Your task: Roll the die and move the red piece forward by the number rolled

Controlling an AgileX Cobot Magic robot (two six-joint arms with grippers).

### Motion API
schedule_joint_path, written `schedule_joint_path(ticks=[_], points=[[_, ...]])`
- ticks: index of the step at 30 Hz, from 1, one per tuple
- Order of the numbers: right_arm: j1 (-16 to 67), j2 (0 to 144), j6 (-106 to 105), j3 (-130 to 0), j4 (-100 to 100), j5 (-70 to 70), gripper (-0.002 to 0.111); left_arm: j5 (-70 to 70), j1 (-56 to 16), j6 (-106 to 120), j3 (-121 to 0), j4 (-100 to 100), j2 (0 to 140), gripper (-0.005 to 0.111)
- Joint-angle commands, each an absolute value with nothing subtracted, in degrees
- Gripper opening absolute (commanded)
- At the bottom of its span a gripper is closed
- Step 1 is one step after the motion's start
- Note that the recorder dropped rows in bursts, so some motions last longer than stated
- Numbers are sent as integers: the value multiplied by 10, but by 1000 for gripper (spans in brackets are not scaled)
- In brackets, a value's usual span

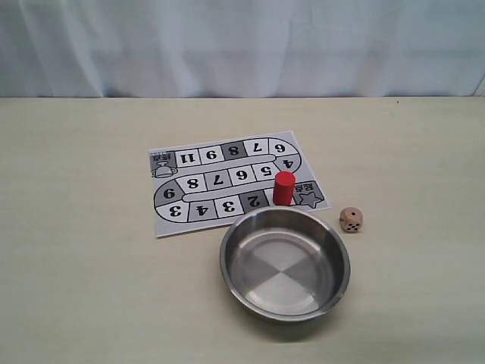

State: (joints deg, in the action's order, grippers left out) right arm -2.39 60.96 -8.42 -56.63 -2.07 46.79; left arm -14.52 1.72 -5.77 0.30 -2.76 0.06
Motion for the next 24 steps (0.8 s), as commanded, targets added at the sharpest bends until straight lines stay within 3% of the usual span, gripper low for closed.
schedule_joint_path(ticks=[1,13,24], points=[[-26,477,-97,-533,-18,462,4,-139,14,-58,0,-29,0,0],[-26,146,-98,-516,21,490,4,-139,14,-58,0,-29,0,0],[-26,0,-113,-491,54,489,4,-139,14,-58,0,-27,0,0]])
